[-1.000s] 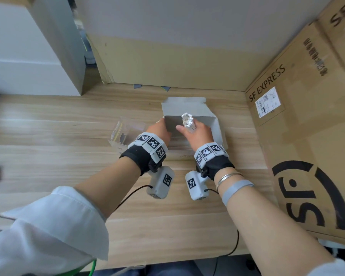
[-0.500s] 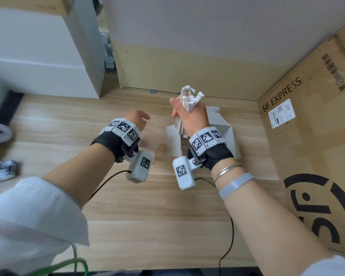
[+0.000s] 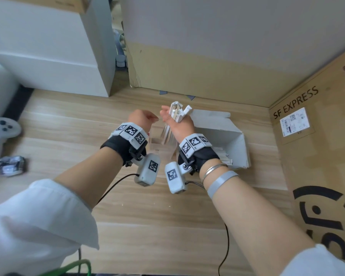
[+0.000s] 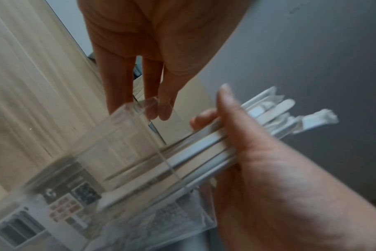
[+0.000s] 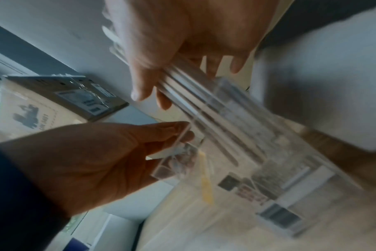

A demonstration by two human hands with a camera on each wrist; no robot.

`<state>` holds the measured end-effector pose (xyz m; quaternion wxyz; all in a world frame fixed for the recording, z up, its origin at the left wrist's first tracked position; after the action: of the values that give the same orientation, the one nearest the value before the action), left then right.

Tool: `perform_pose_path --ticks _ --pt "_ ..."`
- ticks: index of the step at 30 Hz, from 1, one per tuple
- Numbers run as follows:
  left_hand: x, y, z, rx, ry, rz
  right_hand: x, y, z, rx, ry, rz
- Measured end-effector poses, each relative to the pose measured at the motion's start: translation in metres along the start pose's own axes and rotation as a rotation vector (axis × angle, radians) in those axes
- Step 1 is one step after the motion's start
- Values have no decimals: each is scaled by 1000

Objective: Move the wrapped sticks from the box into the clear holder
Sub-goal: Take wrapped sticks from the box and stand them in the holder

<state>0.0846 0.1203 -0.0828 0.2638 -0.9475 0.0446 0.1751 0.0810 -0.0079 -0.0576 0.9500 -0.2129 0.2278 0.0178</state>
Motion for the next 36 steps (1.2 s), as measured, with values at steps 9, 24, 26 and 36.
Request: perform_pose_path --ticks 9,24,26,36 --pt "4 3 -3 98 33 44 0 -10 -10 -72 -10 16" --pt "-25 81 -92 103 343 -33 10 -107 -80 -141 125 -181" --pt "-24 106 -79 127 247 75 8 -110 -93 -180 164 -149" --pt "-30 131 -40 186 -49 195 1 -113 -131 -429 269 -39"
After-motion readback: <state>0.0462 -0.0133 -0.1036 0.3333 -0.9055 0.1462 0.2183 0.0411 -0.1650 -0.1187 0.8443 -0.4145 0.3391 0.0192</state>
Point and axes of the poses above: each hand's wrist, its own x-axis towards the middle knuckle, its own y-axis out of the palm, z = x × y, the point moved 9 cm from there along x, towards the middle knuckle, and after that the axes turned 12 degrees about y, right-handed, at the moved point
